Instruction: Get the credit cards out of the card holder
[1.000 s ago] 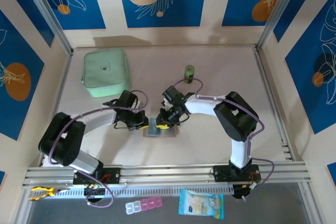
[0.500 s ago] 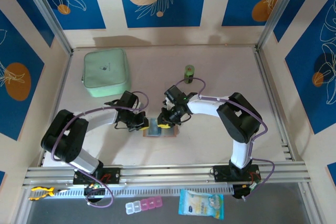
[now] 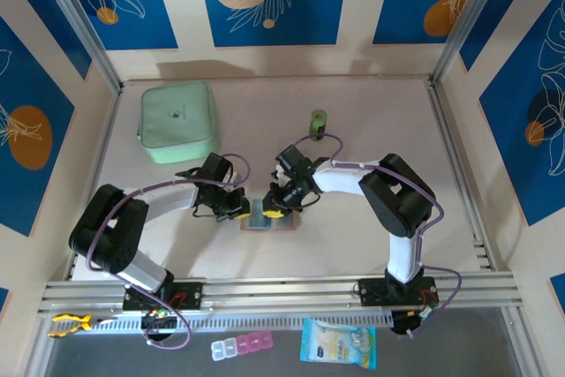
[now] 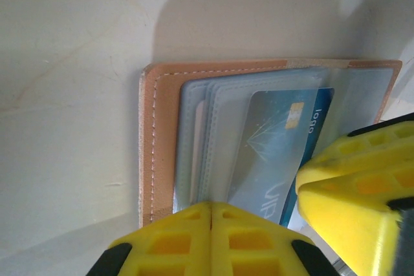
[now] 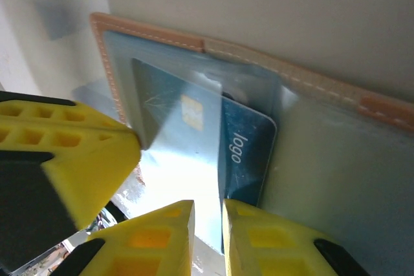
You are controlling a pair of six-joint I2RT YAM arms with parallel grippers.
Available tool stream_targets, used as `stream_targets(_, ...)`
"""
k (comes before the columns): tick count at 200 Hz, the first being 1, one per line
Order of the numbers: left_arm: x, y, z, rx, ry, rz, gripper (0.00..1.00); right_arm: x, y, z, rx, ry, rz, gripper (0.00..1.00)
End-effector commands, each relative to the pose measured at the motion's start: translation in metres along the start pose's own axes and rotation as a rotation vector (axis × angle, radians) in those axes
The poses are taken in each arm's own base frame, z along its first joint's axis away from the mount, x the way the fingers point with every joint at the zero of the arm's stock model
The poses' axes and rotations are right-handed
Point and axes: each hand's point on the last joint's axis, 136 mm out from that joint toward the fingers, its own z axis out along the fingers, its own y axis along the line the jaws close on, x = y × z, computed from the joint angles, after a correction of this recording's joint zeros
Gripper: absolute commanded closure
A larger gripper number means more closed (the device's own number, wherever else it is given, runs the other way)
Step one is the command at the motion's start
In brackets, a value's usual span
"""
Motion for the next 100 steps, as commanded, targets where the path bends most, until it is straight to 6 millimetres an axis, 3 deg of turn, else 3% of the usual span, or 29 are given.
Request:
stream_targets(1, 0.008, 0.011, 0.004, -0.036, 0.027, 0.006, 0.93, 0.004, -0.005, 0.001, 0.035, 0.029, 0.017, 0.79)
stream_targets(100, 0.006, 0.004, -0.005, -0.029, 0.008, 0.018, 0.93, -0.007, -0.003, -0.016, 0.104, -0.007, -0.039, 0.79)
